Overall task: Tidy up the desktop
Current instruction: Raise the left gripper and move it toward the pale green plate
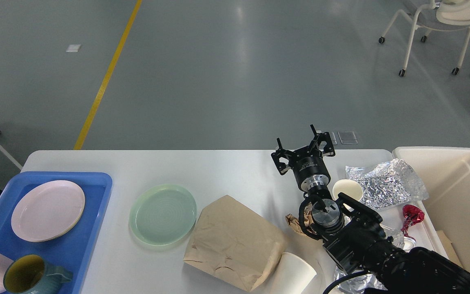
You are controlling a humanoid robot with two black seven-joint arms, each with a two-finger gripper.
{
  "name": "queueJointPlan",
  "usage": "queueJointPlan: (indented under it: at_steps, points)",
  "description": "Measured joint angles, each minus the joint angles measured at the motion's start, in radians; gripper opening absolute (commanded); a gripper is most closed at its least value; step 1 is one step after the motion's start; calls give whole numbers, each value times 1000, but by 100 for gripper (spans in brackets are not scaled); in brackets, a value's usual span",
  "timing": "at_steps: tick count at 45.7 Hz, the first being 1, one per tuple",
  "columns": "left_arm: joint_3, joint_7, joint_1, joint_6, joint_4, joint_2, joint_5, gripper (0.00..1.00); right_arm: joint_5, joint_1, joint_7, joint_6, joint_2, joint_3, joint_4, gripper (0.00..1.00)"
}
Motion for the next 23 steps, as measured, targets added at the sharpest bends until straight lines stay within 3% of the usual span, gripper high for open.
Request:
queueJointPlan:
  at_steps: [15,23]
  points:
    - [11,-128,-289,-175,0,100,112,92,0,0,0,0,0,0,0,100]
    - [-13,-144,-535,-328,-1,89,100,92,0,0,-1,0,0,0,0,100]
